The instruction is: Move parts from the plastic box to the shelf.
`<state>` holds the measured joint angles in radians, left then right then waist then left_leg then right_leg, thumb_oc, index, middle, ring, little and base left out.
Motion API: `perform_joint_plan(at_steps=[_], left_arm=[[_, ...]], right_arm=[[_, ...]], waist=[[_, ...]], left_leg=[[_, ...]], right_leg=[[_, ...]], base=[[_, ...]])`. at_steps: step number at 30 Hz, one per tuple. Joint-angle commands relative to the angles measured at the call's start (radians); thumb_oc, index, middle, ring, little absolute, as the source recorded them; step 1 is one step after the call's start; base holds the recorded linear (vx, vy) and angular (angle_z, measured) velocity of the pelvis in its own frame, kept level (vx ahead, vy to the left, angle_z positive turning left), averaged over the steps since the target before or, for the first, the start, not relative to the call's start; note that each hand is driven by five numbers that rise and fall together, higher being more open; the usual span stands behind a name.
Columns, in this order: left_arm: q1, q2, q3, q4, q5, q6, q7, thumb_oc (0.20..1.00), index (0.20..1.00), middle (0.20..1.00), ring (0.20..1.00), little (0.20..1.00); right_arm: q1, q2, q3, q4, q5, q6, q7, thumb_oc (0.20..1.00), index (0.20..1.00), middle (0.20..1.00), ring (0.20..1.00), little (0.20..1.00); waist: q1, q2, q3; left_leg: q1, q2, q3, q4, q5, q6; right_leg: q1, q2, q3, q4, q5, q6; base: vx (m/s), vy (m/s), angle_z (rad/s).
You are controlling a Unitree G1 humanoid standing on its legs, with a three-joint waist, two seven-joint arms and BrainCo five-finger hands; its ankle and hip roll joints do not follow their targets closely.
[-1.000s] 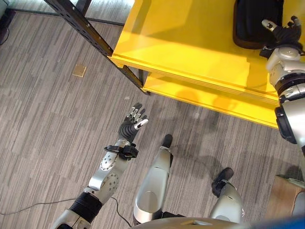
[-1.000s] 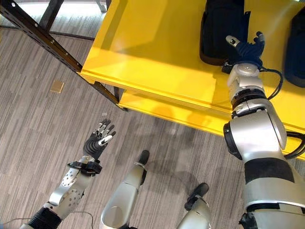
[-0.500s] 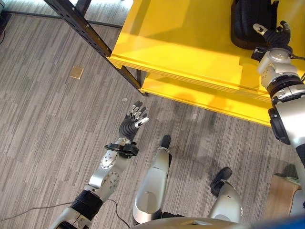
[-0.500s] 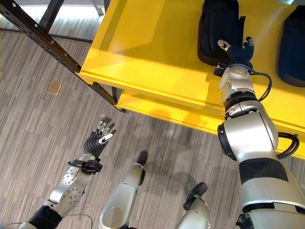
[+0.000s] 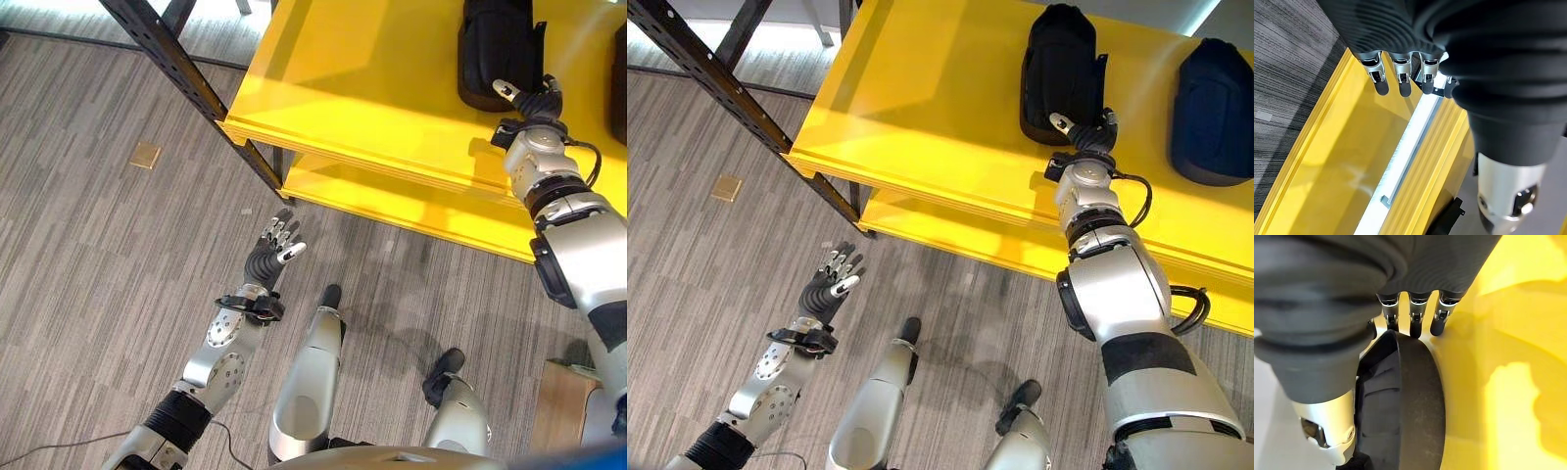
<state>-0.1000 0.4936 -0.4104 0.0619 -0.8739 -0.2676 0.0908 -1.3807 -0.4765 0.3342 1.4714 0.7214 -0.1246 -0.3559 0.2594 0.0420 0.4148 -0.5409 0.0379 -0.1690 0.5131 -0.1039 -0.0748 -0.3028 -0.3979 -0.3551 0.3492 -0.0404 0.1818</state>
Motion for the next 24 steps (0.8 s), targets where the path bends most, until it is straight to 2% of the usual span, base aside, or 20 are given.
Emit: perform_joint_plan(at_steps=[1, 24], left_arm=[[-0.030, 0.051, 0.035, -0.020, 0.024, -0.036, -0.013, 1.000, 1.000, 1.000, 1.000, 1.000], [-0.023, 0.056, 0.041, -0.005, 0.030, -0.026, -0.014, 1.000, 1.000, 1.000, 1.000, 1.000]], right_arm=[[0.014, 0.007, -0.019, -0.056, -0.007, -0.015, 0.004, 1.000, 1.000, 1.000, 1.000, 1.000], [0.026, 0.043, -0.049, -0.063, 0.013, -0.027, -0.007, 1.000, 1.000, 1.000, 1.000, 1.000]], waist=[[0.006, -0.014, 0.036], [0.007, -0.024, 0.022]], left_leg=[[-0.024, 0.030, 0.011, 0.038, -0.066, 0.010], [-0.012, 0.035, 0.005, 0.041, -0.069, 0.011]], right_leg=[[0.151, 0.057, 0.037, 0.109, -0.183, -0.046], [0.164, 0.063, 0.034, 0.112, -0.184, -0.048]], base=[[-0.01, -0.016, -0.05], [0.00, 0.000, 0.00]])
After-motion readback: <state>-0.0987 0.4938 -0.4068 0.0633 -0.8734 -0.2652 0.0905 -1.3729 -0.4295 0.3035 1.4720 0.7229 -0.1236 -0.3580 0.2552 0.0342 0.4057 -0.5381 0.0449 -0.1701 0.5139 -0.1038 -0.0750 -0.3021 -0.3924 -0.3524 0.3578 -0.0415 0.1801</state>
